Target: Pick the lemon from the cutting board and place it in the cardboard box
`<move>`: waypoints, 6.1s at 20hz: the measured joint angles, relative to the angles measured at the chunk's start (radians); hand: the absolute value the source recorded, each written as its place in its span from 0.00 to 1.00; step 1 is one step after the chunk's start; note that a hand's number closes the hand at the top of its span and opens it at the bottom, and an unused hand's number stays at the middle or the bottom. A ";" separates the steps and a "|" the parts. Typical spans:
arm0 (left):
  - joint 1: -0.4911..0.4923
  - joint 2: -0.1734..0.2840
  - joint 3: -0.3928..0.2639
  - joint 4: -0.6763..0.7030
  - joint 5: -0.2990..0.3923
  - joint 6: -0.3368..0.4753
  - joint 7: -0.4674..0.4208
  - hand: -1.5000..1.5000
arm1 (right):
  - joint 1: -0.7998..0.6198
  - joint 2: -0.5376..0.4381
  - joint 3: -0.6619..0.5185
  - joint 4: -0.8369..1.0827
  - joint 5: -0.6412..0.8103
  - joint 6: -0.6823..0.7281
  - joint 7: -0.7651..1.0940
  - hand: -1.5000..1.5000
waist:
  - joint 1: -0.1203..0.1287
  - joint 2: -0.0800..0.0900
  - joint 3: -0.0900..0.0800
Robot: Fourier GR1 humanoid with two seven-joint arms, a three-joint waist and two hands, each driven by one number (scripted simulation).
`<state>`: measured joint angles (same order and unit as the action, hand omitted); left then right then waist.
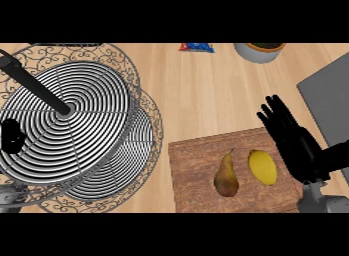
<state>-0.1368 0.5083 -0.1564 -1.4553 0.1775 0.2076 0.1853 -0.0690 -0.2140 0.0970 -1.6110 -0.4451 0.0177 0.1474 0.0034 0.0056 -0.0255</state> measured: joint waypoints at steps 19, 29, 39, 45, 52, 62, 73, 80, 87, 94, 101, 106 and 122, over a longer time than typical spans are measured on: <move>0.054 -0.039 0.035 0.029 0.089 -0.105 -0.208 0.50 | 0.222 -0.386 0.160 -0.103 0.995 -0.384 -0.053 0.00 | -0.086 -0.016 -0.001; 0.022 -0.058 0.014 0.058 0.092 -0.126 -0.223 0.50 | 0.355 -0.449 0.301 -0.446 1.215 -0.180 0.312 0.00 | -0.060 -0.009 -0.001; -0.021 -0.090 -0.018 0.087 0.079 -0.138 -0.232 0.50 | 0.301 -0.350 0.399 -0.626 1.236 0.033 0.653 0.00 | -0.012 0.000 0.004; -0.032 -0.099 -0.028 0.094 0.075 -0.142 -0.227 0.50 | 0.226 -0.284 0.426 -0.584 1.255 0.089 0.745 0.00 | 0.004 0.003 0.004; -0.023 -0.119 -0.030 0.089 0.075 -0.122 -0.221 0.50 | 0.182 -0.224 0.438 -0.462 1.272 0.098 0.770 0.00 | 0.007 0.003 0.006; -0.042 -0.125 -0.031 0.117 0.082 -0.141 -0.226 0.50 | 0.105 -0.190 0.407 -0.352 1.279 0.086 0.731 0.00 | 0.005 0.006 0.002; -0.052 -0.117 -0.026 0.143 0.083 -0.171 -0.250 0.50 | 0.102 -0.160 0.421 -0.237 1.284 0.080 0.692 0.00 | 0.004 0.006 0.001; -0.052 -0.113 -0.029 0.147 0.084 -0.199 -0.265 0.50 | 0.099 -0.146 0.412 -0.156 1.280 0.070 0.661 0.00 | 0.005 0.006 0.000; -0.045 -0.116 -0.033 0.139 0.079 -0.203 -0.263 0.50 | 0.069 -0.130 0.399 -0.082 1.300 0.060 0.651 0.00 | 0.007 0.006 -0.001; -0.049 -0.128 -0.033 0.136 0.080 -0.199 -0.258 0.50 | 0.053 -0.124 0.390 -0.024 1.306 0.052 0.619 1.00 | 0.007 0.002 -0.006; -0.044 -0.135 -0.036 0.134 0.076 -0.199 -0.268 0.50 | 0.041 -0.141 0.396 0.024 1.333 0.024 0.549 1.00 | 0.007 -0.002 -0.007; -0.040 -0.129 -0.022 0.139 0.089 -0.200 -0.264 0.50 | 0.084 -0.227 0.407 -0.016 1.355 -0.018 0.436 1.00 | -0.009 -0.003 -0.006; 0.040 -0.078 0.022 0.134 0.111 -0.213 -0.323 0.50 | 0.486 -0.723 0.161 -0.280 1.140 -0.405 -0.264 1.00 | -0.101 -0.023 0.008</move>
<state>-0.0964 0.4301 -0.1344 -1.3211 0.2888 -0.0050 -0.1380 0.4171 -0.9371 0.2575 -1.8907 0.6947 -0.3871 -0.1166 -0.0972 -0.0171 -0.0176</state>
